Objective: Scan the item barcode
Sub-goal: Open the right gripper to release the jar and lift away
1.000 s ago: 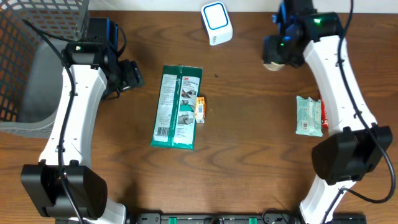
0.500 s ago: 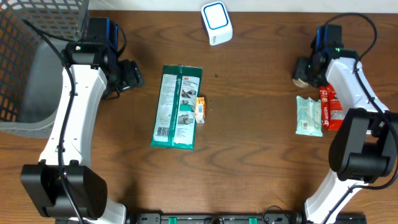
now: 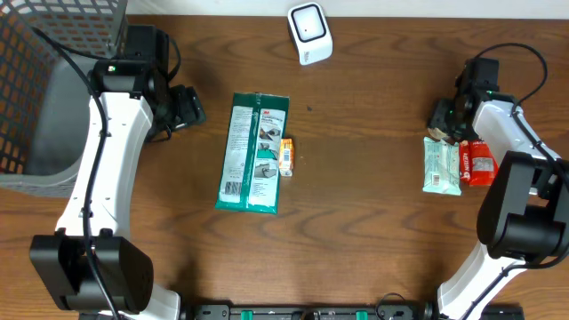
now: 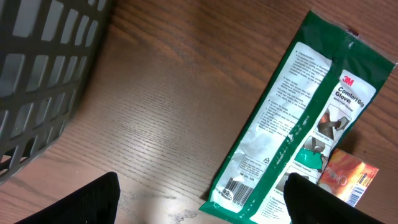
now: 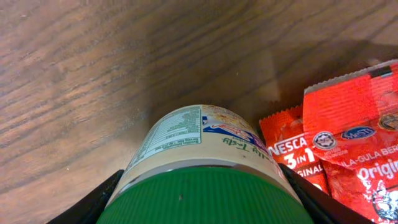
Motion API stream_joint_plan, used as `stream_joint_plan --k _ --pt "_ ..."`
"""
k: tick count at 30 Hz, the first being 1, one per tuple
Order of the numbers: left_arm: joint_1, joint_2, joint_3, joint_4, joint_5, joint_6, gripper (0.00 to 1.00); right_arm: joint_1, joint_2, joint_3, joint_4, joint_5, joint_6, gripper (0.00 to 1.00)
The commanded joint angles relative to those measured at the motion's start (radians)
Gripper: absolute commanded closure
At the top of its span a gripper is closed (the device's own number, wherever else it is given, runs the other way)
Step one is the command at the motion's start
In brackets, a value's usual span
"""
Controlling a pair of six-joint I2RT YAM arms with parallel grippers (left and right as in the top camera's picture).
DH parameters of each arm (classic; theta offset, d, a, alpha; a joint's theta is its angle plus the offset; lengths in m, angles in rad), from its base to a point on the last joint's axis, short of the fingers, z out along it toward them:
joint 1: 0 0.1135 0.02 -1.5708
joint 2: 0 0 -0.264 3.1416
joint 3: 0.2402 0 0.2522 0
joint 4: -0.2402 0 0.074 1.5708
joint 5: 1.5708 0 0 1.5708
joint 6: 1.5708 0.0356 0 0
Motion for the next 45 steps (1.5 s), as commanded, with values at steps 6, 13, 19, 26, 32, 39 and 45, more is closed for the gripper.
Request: stream_joint_plan --k 6,13,19,26,32,39,45 --pt "0.004 -0.014 0.003 -0.005 -0.013 0.005 0.15 -0.003 -0.036 0.025 -0.04 0.009 -0.012 0.15" --pt "0.004 -0.014 0.004 -0.005 -0.013 0.005 0.15 -0.003 -0.153 0.07 -0.15 0.009 -0.028 0.01" --pt "0.004 -0.014 0.004 -0.005 -0.013 0.005 0.15 0.026 -0.253 0.07 -0.185 -0.117 -0.134 0.03" --pt "0.004 -0.014 0.004 -0.005 -0.013 0.005 0.15 0.093 -0.233 0.069 -0.142 -0.142 -0.154 0.83" --pt "0.004 -0.014 0.004 -0.005 -0.013 0.005 0.15 0.151 -0.162 0.059 -0.053 -0.124 -0.154 0.96" --pt "0.004 -0.014 0.003 -0.005 -0.013 0.005 0.15 0.161 -0.051 0.059 -0.019 0.052 -0.075 0.99" --pt "0.004 -0.014 0.004 -0.005 -0.013 0.005 0.15 0.153 -0.033 0.059 -0.04 0.143 -0.062 0.99"
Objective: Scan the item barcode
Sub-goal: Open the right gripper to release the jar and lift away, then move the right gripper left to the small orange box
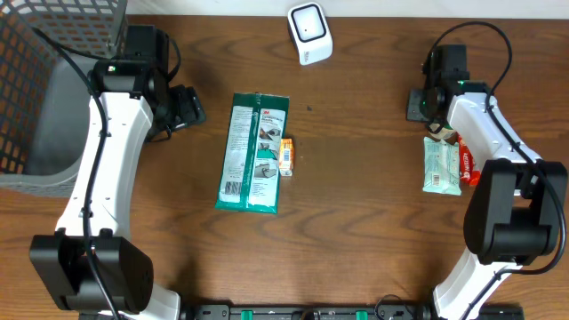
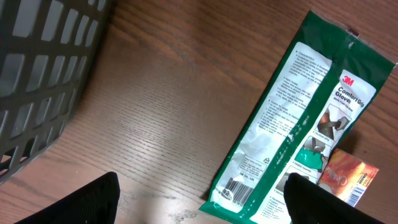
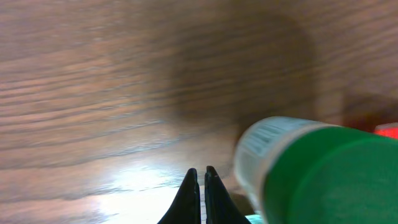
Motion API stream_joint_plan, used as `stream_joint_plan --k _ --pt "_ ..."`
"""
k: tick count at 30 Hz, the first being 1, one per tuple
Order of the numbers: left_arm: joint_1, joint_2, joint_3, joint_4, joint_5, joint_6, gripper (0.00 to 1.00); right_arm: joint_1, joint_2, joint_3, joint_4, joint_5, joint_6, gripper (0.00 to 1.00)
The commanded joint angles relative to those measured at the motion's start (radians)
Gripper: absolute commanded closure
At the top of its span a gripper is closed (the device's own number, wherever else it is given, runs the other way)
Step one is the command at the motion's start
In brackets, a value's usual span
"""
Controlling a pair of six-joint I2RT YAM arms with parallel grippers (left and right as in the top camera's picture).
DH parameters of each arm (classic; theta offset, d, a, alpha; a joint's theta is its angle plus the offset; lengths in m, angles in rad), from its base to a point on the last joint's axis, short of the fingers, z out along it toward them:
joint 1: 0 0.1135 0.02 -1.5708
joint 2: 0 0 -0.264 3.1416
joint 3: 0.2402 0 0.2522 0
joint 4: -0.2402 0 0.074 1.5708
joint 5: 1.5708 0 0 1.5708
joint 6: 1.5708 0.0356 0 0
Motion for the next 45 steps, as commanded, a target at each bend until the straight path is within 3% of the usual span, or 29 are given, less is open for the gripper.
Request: stream_joint_plan --k 1,6,16,24,28,37,45 --pt "0.004 -0.014 0.004 -0.004 -0.013 0.005 0.15 -0.003 -0.001 0.002 0.0 0.059 0.031 0.98" --pt "0.004 -0.014 0.003 -0.004 -0.013 0.005 0.15 0.007 -0.001 0.002 0.011 -0.045 0.031 0.96" --pt "0.004 -0.014 0.004 -0.004 -0.013 0.005 0.15 0.008 -0.001 0.002 -0.028 0.165 0.031 0.95" --pt "0.004 -0.014 0.004 -0.004 -0.013 0.005 0.15 0.019 -0.001 0.002 -0.059 -0.132 0.035 0.93" --pt "0.004 -0.014 0.004 -0.004 -0.013 0.006 0.15 0.032 -0.001 0.002 -0.148 -0.18 0.035 0.89" --pt "0.004 -0.014 0.003 -0.004 -0.013 0.005 0.15 0.037 0.003 -0.004 -0.388 -0.139 0.033 0.87" --pt "0.004 -0.014 0.004 -0.004 -0.013 0.006 0.15 0.037 0.005 -0.091 -0.345 0.052 -0.054 0.87"
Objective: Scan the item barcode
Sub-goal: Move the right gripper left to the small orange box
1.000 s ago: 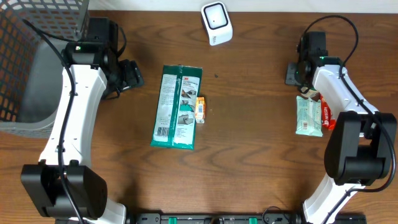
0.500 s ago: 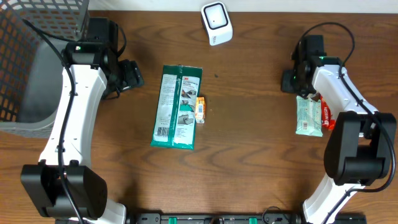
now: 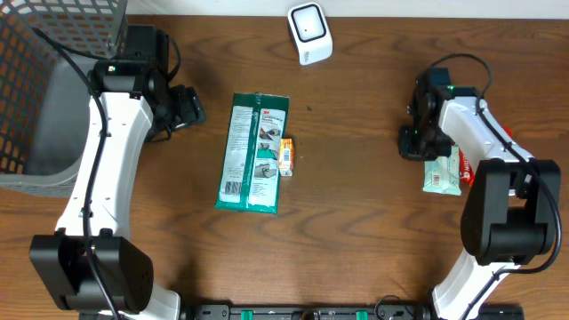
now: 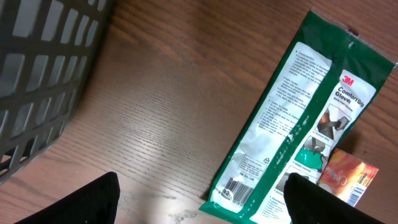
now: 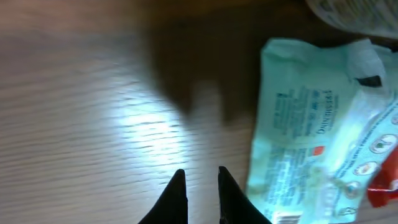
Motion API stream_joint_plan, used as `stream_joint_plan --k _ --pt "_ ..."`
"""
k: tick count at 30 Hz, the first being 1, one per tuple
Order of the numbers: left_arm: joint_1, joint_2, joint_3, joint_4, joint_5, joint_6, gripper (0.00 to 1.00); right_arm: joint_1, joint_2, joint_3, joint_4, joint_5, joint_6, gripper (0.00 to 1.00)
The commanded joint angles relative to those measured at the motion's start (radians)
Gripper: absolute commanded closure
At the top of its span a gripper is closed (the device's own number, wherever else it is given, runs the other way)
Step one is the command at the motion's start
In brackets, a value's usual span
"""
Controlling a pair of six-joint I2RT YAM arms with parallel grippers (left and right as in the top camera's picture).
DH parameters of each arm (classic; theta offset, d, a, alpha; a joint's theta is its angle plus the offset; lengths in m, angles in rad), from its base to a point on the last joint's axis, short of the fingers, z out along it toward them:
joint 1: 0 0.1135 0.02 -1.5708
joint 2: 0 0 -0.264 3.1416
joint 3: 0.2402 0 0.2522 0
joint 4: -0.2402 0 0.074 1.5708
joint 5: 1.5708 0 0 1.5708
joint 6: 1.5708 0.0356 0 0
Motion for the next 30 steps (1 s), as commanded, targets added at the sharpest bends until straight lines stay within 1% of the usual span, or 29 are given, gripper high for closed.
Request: stream_joint_plan --k 1,4,7,10,15,17,20,24,25,27,28,30 --pt "0.004 -0.014 0.004 -0.004 -0.013 0.006 0.15 0.004 0.005 -0.05 0.031 0.108 -0.079 0.87" --pt "0.004 -0.014 0.003 -0.004 -0.013 0.005 0.15 0.003 0.005 -0.085 0.057 0.155 -0.114 0.87" --pt "0.004 -0.014 0.004 -0.004 -0.013 0.005 0.15 0.003 0.005 -0.108 0.069 0.262 -0.113 0.93" --pt "0.004 -0.014 0.004 -0.004 -0.013 0.005 0.15 0.003 0.005 -0.108 0.072 0.268 -0.105 0.94" --pt "0.004 -0.014 0.004 -0.004 -0.013 0.005 0.15 0.005 0.005 -0.108 0.075 0.262 -0.102 0.93" --pt "0.004 -0.014 0.004 -0.004 -0.013 0.005 0.15 0.006 0.005 -0.108 0.08 0.24 -0.102 0.93" --pt "0.004 -0.014 0.003 -0.004 -0.013 0.005 0.15 0.014 0.005 -0.107 0.109 0.074 -0.102 0.91" --pt "0.004 -0.014 0.004 -0.004 -0.013 0.005 0.15 0.027 0.005 -0.106 0.154 -0.138 -0.102 0.86" --pt "0.004 -0.014 0.003 -0.004 -0.013 0.005 0.15 0.032 0.005 -0.106 0.166 -0.2 -0.102 0.83" --pt "0.004 -0.014 0.003 -0.004 -0.013 0.006 0.15 0.045 0.005 -0.107 0.195 -0.334 -0.102 0.74" --pt "0.004 -0.014 0.004 -0.004 -0.013 0.005 0.15 0.055 0.005 -0.106 0.214 -0.412 -0.102 0.66" --pt "0.004 -0.014 0.004 -0.004 -0.013 0.005 0.15 0.076 0.005 -0.107 0.244 -0.529 -0.102 0.54"
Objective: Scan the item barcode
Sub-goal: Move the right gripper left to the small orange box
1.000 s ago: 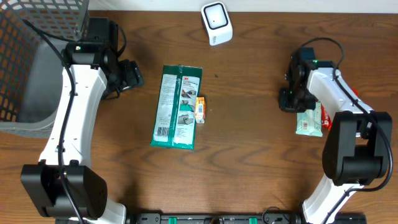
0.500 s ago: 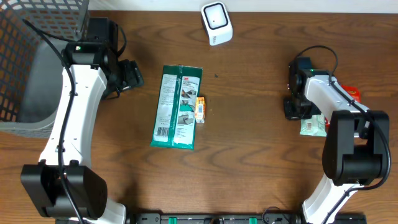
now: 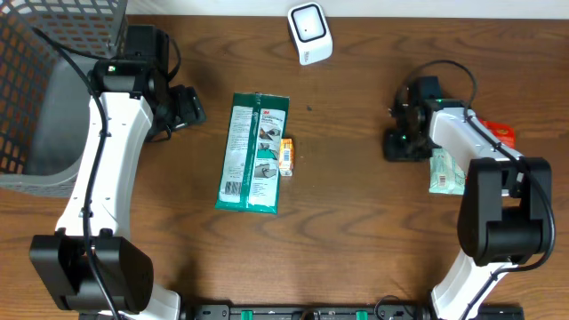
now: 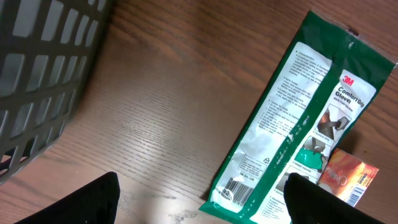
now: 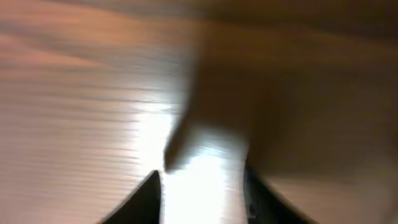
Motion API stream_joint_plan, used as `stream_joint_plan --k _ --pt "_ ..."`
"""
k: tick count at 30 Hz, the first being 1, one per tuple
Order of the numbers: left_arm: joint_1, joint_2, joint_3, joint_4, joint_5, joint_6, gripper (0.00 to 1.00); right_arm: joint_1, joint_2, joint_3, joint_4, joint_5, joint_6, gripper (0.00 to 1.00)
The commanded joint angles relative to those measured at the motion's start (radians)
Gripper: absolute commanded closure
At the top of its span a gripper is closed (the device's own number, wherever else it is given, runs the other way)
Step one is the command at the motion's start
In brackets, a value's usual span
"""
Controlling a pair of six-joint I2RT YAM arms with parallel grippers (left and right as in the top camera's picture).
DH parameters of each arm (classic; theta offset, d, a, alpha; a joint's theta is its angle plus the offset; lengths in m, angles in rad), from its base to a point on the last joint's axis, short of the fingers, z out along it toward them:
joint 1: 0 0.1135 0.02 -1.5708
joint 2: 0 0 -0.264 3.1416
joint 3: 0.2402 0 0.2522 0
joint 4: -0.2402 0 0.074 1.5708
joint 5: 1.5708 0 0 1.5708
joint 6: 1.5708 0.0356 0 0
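A long green 3M glove packet (image 3: 253,152) lies flat mid-table, its barcode at the near end (image 4: 234,186). A small orange box (image 3: 286,156) rests against its right side. The white scanner (image 3: 309,33) stands at the far edge. My left gripper (image 4: 199,208) hangs open left of the glove packet, holding nothing. My right gripper (image 3: 397,143) is low over bare wood just left of a pale green wipes packet (image 3: 444,169). In the blurred right wrist view its fingers (image 5: 152,186) stand apart with only wood between them.
A grey mesh basket (image 3: 40,89) fills the far left corner, close to my left arm. A red sachet (image 3: 500,133) lies right of the right forearm, partly covered by it.
My right gripper has shifted a little left, away from the wipes packet, which has left its wrist view. Its fingers stand wider apart. The left arm and the glove packet are unchanged.
At first a green-lidded jar stood between my right gripper's spread fingers beside red sachets. Then the fingers were shut with the jar off to their right. Later they were slightly apart beside the wipes packet, and now wider over bare wood. The left arm stayed still.
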Motion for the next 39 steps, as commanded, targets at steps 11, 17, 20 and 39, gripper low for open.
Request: stream_joint_plan --k 11,17,20,39 --pt "0.004 -0.014 0.003 -0.004 -0.013 0.005 0.15 0.26 0.005 -0.003 0.195 -0.362 0.147 0.45" --pt "0.004 -0.014 0.004 -0.004 -0.013 0.005 0.15 0.391 -0.029 0.051 0.219 -0.221 0.234 0.4" --pt "0.004 -0.014 0.003 -0.004 -0.013 0.005 0.15 0.426 -0.05 0.071 0.22 -0.153 0.33 0.38" --pt "0.004 -0.014 0.003 -0.004 -0.013 0.005 0.15 0.653 -0.053 0.069 0.253 0.288 0.452 0.36"
